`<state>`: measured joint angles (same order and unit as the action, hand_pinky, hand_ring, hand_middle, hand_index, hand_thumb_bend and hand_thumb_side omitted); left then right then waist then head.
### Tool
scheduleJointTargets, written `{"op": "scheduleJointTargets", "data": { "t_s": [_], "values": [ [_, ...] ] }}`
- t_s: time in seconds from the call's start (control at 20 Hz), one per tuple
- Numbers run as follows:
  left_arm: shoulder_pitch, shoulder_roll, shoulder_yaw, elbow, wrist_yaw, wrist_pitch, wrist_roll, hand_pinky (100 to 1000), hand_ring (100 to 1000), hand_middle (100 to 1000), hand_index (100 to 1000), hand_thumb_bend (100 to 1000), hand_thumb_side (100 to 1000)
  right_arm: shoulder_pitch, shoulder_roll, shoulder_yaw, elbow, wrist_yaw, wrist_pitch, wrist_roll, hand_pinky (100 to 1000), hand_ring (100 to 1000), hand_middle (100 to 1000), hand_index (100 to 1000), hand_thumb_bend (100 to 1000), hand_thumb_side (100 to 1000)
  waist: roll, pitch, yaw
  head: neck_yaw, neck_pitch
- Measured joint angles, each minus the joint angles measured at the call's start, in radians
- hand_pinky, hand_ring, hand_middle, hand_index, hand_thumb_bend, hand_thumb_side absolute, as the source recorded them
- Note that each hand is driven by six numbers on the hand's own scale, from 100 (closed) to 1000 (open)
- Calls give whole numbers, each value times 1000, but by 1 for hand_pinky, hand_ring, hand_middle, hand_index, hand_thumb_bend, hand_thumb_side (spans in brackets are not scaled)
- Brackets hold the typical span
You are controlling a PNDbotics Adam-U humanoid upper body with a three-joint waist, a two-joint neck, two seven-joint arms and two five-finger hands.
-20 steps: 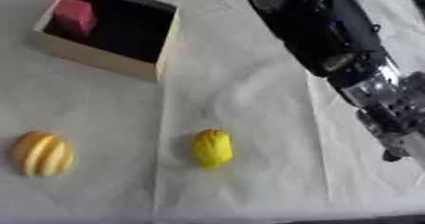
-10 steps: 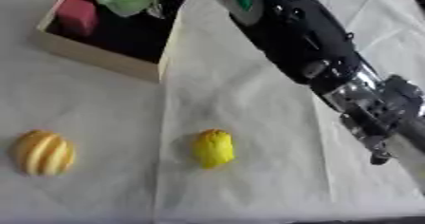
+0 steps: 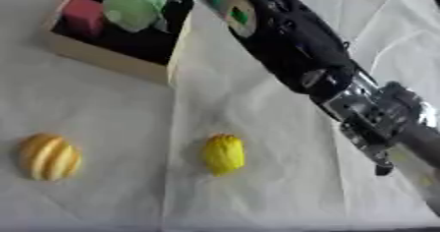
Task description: Pick up objects on the table and place them in the box.
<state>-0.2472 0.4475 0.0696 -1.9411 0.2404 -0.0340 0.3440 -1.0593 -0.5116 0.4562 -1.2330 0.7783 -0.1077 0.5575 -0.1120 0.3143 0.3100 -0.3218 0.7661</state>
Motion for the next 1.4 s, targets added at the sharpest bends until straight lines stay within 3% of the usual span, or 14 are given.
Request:
{"op": "scheduleJointTargets", "data": {
  "t_s": [0.15, 0.4, 0.55, 0.6, 0.8, 1.05, 1.4],
  "values": [
    [0, 0, 0, 0, 1, 0, 0, 729, 843, 726, 817, 142, 548, 1, 0, -1, 2, 3, -49, 53, 894, 1000, 935, 1000, 416, 370, 0, 0, -1, 3, 0],
    [0, 0, 0, 5, 2, 1, -1, 729, 843, 726, 817, 141, 549, 4, 0, -29, -9, -20, -100, 104, 891, 1000, 926, 1000, 363, 365, 0, 0, -7, 6, 0],
    [1, -1, 0, 6, 2, 1, -1, 729, 844, 726, 817, 141, 549, 4, -3, -49, -38, -47, -98, 102, 885, 992, 920, 1000, 344, 340, 0, 0, -9, 10, 0],
    [1, -3, 0, 6, 2, 1, -1, 729, 844, 726, 817, 141, 549, 5, -6, -57, -50, -54, -93, 98, 871, 975, 906, 986, 312, 295, 0, 0, -10, 11, 0],
    [4, -7, 0, 6, 2, 1, -1, 729, 844, 726, 817, 141, 548, 19, -38, -89, -119, -90, -46, 61, 854, 945, 877, 963, 253, 261, 0, -3, -16, 16, 0],
    [10, -7, 0, 6, 1, 0, 0, 729, 844, 726, 817, 141, 548, 93, -164, -113, -297, -185, 4, 63, 849, 937, 873, 957, 273, 250, 0, -7, -27, 35, 0],
    [10, -3, 1, 6, -3, 0, 3, 730, 845, 727, 817, 141, 542, 312, -409, -181, -668, -335, 65, 31, 827, 888, 828, 927, 344, 207, 0, -17, -44, 59, 0]
  ]
}}
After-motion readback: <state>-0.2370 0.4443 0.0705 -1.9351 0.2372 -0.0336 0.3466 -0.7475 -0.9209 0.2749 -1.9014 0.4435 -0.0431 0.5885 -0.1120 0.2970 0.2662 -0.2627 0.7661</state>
